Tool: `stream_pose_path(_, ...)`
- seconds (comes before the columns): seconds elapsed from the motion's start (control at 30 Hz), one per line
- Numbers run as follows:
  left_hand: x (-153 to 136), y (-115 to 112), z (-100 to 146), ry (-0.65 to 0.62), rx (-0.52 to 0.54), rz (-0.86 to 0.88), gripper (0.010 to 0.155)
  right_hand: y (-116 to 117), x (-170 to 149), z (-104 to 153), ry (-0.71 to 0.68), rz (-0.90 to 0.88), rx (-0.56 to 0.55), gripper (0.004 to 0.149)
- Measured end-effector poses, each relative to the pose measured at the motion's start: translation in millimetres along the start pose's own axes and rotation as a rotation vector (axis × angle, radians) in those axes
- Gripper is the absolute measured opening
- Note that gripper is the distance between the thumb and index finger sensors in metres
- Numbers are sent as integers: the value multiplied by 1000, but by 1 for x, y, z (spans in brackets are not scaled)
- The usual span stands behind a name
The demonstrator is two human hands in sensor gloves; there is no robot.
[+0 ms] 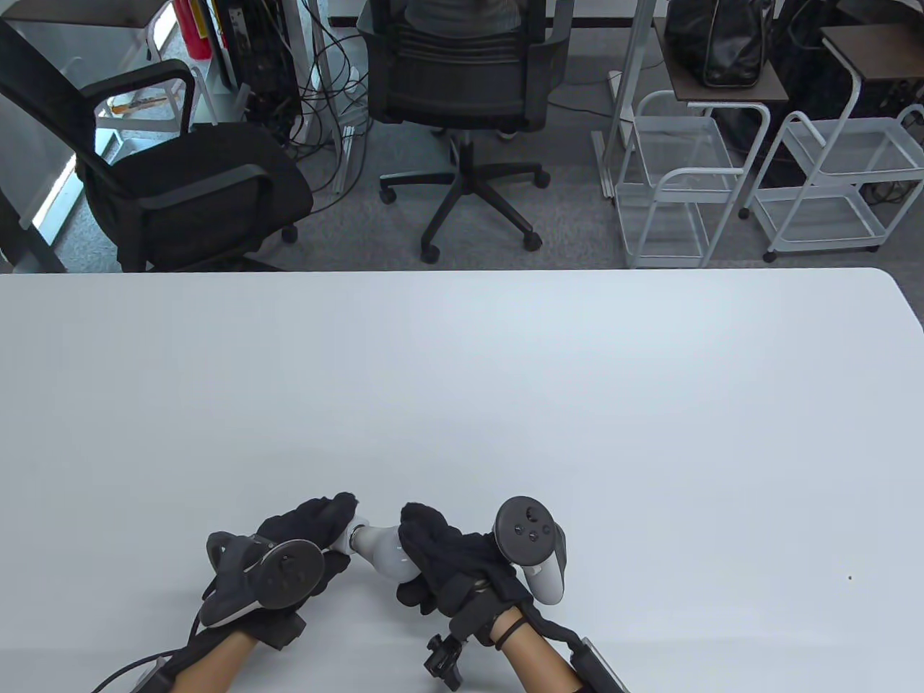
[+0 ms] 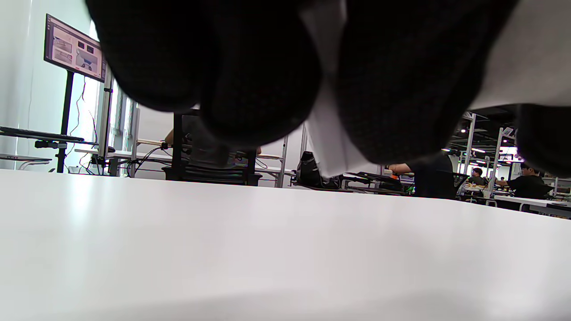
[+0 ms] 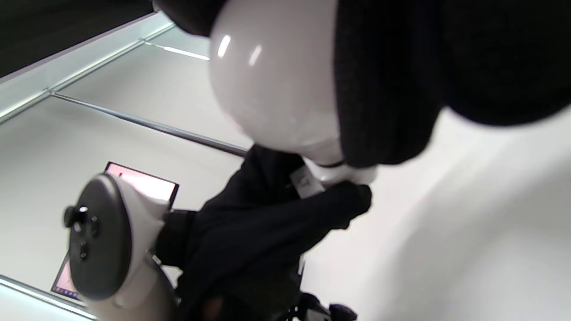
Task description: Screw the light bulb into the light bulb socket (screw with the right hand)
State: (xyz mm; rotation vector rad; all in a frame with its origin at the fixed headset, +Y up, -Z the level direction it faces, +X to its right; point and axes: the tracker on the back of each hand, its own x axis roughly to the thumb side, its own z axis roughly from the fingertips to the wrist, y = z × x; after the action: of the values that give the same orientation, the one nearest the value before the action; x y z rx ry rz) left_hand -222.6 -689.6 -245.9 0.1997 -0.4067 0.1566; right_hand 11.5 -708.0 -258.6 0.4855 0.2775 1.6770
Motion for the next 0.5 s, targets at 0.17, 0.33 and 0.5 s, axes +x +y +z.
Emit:
stream_pose_path(0.17,-1,1,0,6,-6,15,68,0,1,0,-22,22,13,62)
stream_pose_path(0.33,-1,1,0,4,-6,14,68,3,5,0,-54,99,45,66)
stream_pose_path(0.5,-1,1,0,-1,-2,10,68,2,6,0,-54,91,10,65)
